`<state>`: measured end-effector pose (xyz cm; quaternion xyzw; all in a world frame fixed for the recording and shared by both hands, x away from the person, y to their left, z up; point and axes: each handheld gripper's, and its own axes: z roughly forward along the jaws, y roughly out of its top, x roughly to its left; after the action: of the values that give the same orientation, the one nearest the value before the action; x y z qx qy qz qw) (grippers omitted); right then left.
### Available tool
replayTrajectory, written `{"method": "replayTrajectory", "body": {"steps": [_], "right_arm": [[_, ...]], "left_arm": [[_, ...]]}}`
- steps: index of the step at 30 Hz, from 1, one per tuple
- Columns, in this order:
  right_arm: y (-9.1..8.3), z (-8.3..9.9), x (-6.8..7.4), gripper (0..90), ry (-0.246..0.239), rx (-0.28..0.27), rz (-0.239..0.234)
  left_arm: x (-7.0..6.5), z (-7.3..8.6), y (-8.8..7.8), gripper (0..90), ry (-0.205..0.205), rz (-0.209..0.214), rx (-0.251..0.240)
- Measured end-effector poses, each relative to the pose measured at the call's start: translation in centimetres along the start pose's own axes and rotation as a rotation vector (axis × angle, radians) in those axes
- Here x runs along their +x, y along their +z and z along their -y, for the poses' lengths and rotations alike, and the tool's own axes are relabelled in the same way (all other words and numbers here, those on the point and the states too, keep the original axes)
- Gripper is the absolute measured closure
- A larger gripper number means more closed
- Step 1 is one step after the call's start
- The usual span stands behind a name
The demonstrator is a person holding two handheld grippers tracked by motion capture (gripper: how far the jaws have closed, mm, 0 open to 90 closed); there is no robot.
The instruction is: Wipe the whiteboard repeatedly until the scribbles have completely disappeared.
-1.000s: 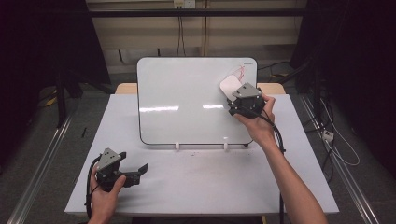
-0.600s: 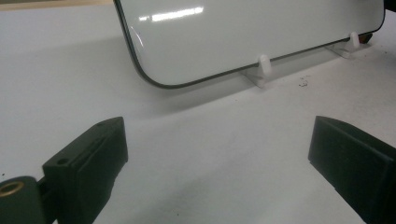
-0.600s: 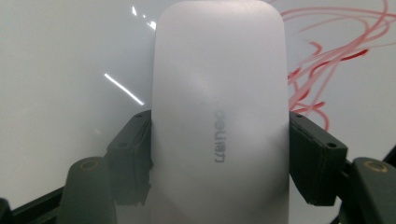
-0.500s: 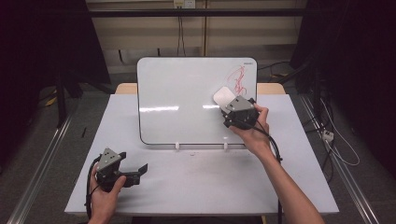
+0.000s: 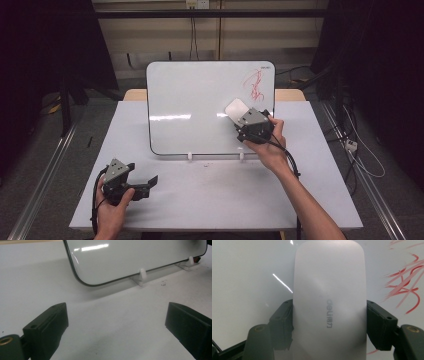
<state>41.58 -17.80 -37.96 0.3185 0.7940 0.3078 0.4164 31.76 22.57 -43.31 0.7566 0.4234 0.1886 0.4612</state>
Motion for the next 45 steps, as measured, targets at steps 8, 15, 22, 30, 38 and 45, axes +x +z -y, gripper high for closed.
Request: {"method": "replayTrajectory", "body": {"steps": [8, 15, 22, 30, 38, 45], "right_arm": [[0.2, -0.6, -1.1, 31.3, 0.021, -0.009, 0.01], [0.4, -1.0, -2.3, 31.3, 0.042, -0.014, 0.028], [0.5, -1.8, -3.6, 31.3, 0.064, -0.016, 0.048], [0.7, -2.7, -4.8, 31.3, 0.069, -0.009, 0.057], [0.9, -3.6, -6.0, 31.3, 0.077, -0.009, 0.068], [1.0, -4.2, -7.2, 31.4, 0.099, -0.011, 0.071]], "left_arm": [[0.0, 0.0, -0.1, 4.7, 0.002, 0.002, -0.003], [0.0, 0.0, -0.1, 4.7, -0.002, 0.001, -0.009], [0.0, 0.0, -0.2, 4.7, -0.002, -0.004, -0.006], [0.1, 0.0, -0.2, 4.7, -0.003, -0.002, -0.01], [0.1, 0.0, -0.2, 4.7, -0.004, 0.002, -0.013], [0.1, 0.0, -0.2, 4.7, -0.005, 0.002, -0.011]]}}
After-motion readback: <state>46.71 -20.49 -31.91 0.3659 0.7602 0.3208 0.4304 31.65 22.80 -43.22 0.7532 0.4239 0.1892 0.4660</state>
